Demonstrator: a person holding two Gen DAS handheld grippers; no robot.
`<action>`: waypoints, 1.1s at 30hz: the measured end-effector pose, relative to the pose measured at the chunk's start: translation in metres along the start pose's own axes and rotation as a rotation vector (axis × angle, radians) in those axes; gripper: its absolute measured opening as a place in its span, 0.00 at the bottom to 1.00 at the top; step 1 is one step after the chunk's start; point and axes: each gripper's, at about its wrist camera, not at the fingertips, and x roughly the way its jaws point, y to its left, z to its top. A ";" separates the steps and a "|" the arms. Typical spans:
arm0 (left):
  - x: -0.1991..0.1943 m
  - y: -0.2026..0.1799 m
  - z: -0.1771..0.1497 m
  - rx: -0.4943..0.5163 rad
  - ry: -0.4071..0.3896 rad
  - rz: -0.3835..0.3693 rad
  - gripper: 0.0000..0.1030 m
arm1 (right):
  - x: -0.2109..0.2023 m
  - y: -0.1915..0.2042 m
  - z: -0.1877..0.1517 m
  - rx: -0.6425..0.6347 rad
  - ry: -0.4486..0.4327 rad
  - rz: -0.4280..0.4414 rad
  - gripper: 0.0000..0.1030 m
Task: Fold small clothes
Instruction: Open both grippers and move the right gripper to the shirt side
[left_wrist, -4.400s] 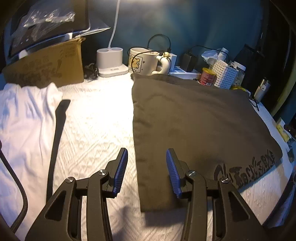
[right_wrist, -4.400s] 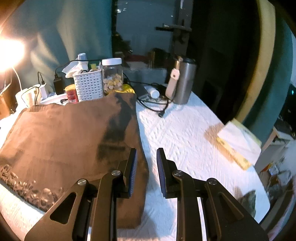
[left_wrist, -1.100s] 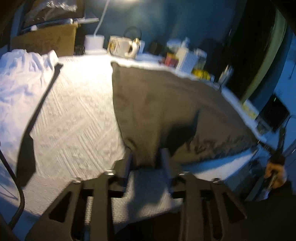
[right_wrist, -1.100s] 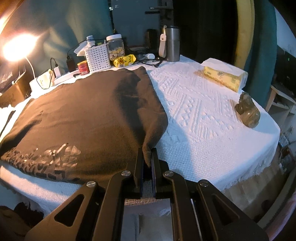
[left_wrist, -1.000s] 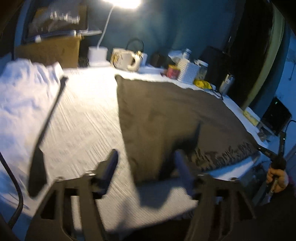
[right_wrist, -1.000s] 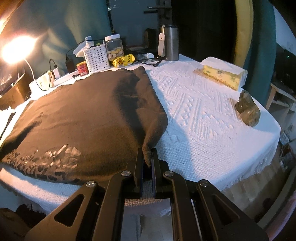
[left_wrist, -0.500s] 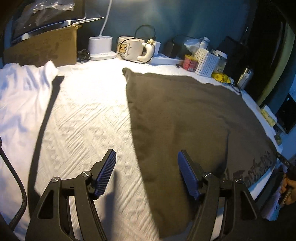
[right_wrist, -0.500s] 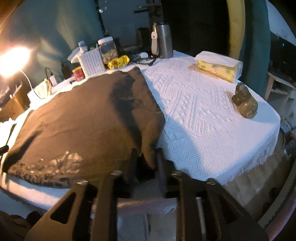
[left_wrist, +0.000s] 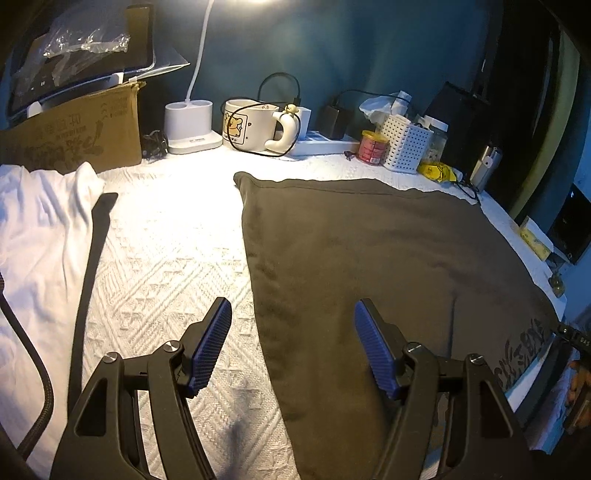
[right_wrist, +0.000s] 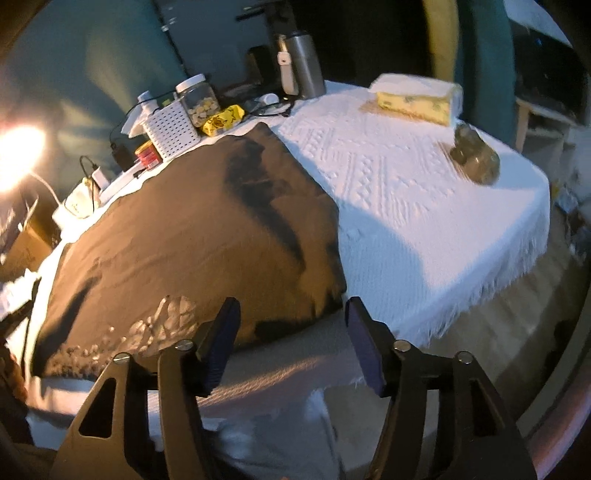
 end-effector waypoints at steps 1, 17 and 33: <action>0.000 0.000 0.000 0.002 0.000 0.002 0.67 | 0.000 0.000 -0.001 0.012 0.007 0.005 0.64; 0.009 0.007 0.011 -0.006 0.010 0.032 0.67 | 0.032 0.027 0.019 0.051 -0.022 0.054 0.69; 0.033 0.018 0.025 -0.031 0.061 0.085 0.67 | 0.090 0.066 0.073 -0.051 0.023 0.145 0.69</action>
